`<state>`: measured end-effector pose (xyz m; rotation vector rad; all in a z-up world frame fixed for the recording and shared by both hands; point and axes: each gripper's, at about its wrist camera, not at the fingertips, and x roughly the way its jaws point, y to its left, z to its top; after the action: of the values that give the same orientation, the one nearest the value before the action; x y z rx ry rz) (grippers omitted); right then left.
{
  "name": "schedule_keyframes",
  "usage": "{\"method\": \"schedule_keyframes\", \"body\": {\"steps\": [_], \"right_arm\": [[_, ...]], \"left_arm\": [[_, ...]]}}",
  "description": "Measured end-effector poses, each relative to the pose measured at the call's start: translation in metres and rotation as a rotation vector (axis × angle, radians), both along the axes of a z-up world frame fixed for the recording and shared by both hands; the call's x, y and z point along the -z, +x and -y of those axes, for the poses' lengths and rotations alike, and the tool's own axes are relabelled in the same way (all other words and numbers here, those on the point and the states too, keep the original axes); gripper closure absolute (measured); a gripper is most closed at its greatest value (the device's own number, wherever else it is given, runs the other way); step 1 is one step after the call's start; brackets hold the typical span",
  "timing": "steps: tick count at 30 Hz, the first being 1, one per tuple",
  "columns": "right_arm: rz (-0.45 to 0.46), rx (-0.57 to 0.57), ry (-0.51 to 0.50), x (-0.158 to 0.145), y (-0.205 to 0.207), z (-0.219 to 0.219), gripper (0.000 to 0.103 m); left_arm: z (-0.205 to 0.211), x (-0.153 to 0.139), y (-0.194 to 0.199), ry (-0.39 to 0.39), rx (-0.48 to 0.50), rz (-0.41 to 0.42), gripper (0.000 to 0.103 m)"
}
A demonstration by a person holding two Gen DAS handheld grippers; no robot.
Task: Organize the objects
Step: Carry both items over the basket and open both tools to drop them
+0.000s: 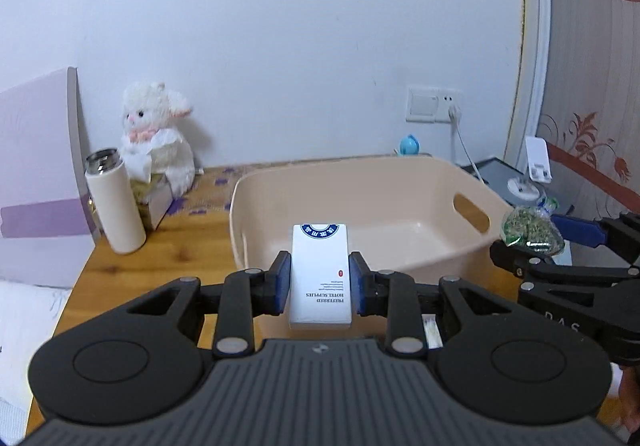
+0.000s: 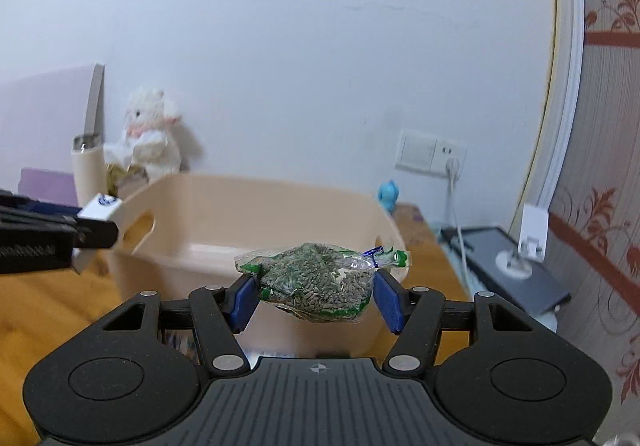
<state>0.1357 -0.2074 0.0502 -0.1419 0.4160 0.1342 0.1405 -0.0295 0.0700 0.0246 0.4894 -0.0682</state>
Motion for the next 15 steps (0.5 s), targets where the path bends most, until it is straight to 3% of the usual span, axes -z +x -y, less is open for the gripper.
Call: {"method": "schedule_keyframes", "body": {"steps": [8,15], "right_arm": [[0.014,0.028,0.022,-0.015,0.048,0.002,0.045],[-0.081,0.044,0.007,0.003,0.093,0.005,0.045]], "left_arm": [[0.018,0.002,0.056,0.034,-0.043,-0.012,0.070],[0.033,0.033,0.104,0.071,-0.058,-0.133,0.070]]}}
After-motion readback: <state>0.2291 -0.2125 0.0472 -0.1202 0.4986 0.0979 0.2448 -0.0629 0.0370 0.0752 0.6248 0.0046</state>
